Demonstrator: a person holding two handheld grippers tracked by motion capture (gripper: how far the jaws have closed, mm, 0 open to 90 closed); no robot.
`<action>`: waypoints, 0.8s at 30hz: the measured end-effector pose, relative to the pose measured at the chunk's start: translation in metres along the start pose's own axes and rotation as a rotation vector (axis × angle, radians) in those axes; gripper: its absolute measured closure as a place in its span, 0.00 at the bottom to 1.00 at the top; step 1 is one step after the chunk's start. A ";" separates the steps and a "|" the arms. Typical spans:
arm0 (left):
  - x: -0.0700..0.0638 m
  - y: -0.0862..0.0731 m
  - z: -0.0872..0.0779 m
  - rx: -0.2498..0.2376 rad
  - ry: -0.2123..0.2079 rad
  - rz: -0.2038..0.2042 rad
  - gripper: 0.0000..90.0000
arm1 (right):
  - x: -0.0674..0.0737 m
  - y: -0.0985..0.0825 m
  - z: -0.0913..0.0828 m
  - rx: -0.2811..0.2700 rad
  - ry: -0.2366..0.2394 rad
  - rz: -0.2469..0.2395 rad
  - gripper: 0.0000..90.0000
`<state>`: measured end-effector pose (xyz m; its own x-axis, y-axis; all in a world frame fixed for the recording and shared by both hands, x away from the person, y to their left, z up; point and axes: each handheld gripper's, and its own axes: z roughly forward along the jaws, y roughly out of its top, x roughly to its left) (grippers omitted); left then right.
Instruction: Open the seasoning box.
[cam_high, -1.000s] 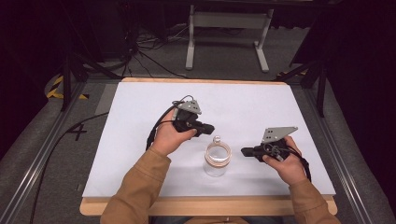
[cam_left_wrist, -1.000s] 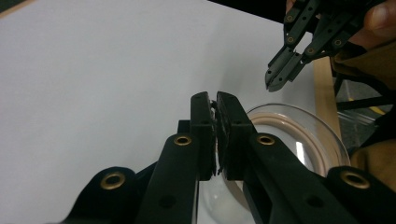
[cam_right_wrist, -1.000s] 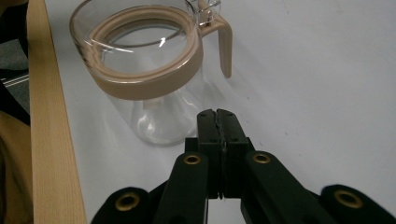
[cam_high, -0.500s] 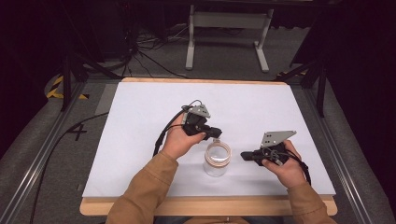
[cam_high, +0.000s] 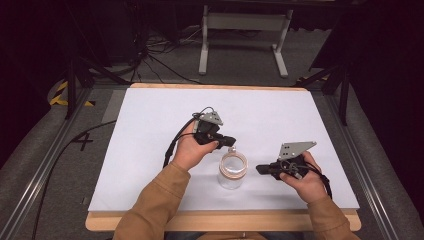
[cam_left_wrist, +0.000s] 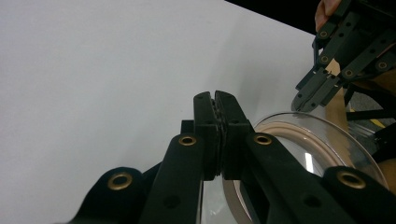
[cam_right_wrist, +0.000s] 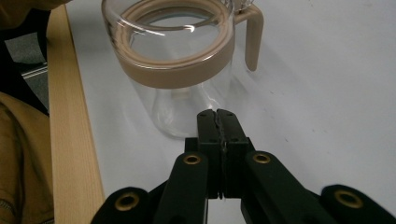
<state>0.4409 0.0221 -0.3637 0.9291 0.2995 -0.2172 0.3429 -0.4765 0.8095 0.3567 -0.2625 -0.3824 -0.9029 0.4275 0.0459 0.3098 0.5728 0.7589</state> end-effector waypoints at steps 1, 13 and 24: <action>0.000 0.000 0.000 0.000 -0.002 -0.001 0.98 | 0.000 0.000 0.000 -0.004 0.003 -0.003 1.00; 0.002 0.000 -0.001 0.008 -0.018 -0.007 1.00 | 0.010 0.006 0.004 0.003 0.050 -0.025 1.00; 0.002 -0.001 0.000 -0.006 -0.020 -0.020 1.00 | 0.019 0.012 0.006 0.013 0.076 -0.050 1.00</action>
<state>0.4429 0.0231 -0.3653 0.9248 0.2920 -0.2440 0.3603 -0.4656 0.8083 0.3450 -0.2436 -0.3766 -0.9370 0.3444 0.0581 0.2676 0.6013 0.7529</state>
